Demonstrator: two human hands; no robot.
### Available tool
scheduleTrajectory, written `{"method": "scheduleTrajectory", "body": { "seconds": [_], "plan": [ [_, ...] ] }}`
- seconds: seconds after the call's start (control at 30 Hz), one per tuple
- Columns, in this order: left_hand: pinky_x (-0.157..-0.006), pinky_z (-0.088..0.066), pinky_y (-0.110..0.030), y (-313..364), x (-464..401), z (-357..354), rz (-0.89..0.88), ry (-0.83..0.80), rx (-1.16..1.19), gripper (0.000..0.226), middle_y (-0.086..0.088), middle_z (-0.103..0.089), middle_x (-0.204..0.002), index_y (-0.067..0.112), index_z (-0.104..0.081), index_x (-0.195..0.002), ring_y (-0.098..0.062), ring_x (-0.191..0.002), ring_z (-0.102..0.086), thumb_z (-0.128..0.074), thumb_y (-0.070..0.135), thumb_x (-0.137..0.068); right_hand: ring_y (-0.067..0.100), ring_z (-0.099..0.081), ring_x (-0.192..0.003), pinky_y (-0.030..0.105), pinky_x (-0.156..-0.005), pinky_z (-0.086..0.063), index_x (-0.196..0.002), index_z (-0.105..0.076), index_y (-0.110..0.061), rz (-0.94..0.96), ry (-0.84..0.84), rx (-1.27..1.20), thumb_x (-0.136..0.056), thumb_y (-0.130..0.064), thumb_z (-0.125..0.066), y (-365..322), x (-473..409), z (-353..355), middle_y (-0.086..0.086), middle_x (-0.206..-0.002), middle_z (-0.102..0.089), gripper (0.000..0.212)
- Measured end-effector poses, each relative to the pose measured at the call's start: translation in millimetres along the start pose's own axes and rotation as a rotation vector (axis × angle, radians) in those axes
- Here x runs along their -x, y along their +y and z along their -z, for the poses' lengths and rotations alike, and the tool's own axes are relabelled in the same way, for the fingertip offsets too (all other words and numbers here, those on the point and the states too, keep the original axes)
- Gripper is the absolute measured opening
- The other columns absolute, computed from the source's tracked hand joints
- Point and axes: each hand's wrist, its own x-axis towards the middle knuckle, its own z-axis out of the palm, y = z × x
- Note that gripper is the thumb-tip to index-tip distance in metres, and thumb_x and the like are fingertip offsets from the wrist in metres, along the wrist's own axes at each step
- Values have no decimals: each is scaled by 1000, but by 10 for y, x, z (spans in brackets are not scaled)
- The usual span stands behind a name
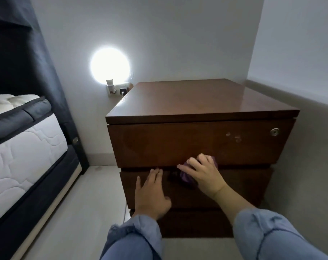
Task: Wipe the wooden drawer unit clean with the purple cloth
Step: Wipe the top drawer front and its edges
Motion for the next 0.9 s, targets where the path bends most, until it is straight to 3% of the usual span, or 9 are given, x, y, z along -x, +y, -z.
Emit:
{"method": "scheduleTrajectory", "body": {
  "seconds": [0.1, 0.2, 0.33, 0.43, 0.6, 0.67, 0.8, 0.9],
  "plan": [
    [-120, 6, -44, 136, 0, 7, -6, 30, -42, 85, 1, -11, -162, 19, -10, -154, -14, -150, -4, -54, 40, -84, 24, -43, -89, 38, -67, -51, -136, -38, -30, -22, 129, -114, -68, -20, -72, 183, -98, 258, 7, -117, -41, 76],
    [-120, 6, -44, 362, -43, -25, -135, -12, -110, 84, 0, -6, -163, 16, -6, -155, -13, -149, -1, -50, 40, -88, 27, -42, -94, 37, -71, -42, -131, -44, -30, -144, 324, -72, -89, -44, -55, 605, -331, 528, 9, -120, -38, 45],
    [-121, 4, -44, 571, -82, -130, -120, -85, -38, 87, 0, -4, -163, 17, -5, -155, -14, -149, 2, -52, 41, -85, 28, -39, -96, 37, -74, -33, -119, -51, -29, -211, 376, 10, -78, -23, -71, 752, -383, 424, 4, -109, -40, 46],
    [-120, 3, -47, 585, -115, -131, -102, -120, -55, 91, 1, -1, -163, 20, -2, -155, -14, -149, 4, -54, 43, -83, 27, -40, -95, 37, -72, -35, -110, -59, -28, -148, 262, -56, -70, -15, -75, 576, -81, 215, 2, -104, -42, 45],
    [-119, 7, -47, 661, -92, -75, -86, -141, -79, 89, 2, -3, -163, 19, -4, -155, -14, -149, 3, -52, 44, -85, 20, -38, -91, 34, -63, -50, -99, -67, -34, -117, -64, -72, -51, -22, -87, 353, 367, 193, -1, -105, -39, 54],
    [-120, 8, -45, 752, -85, -65, -141, -134, -117, 88, 1, -4, -163, 18, -4, -155, -13, -149, 2, -51, 44, -85, 20, -39, -91, 36, -66, -47, -108, -62, -31, -140, 16, -84, -56, -18, -84, 460, 339, 317, 1, -105, -40, 57],
    [-121, 7, -42, 1024, -124, -136, -249, -90, -68, 85, 0, -10, -163, 16, -7, -155, -12, -149, -4, -50, 40, -86, 25, -41, -89, 34, -70, -37, -107, -65, -22, -395, 437, -77, -80, -17, -70, 1012, 30, 706, 5, -102, -44, 28],
    [-121, 5, -42, 1138, -104, -256, -221, -96, -26, 87, 1, -6, -163, 17, -7, -155, -12, -149, 0, -50, 41, -84, 24, -42, -85, 32, -69, -44, -100, -73, -17, -448, 516, -111, -80, -11, -71, 1192, 21, 666, 5, -94, -49, 21]
  ]
}}
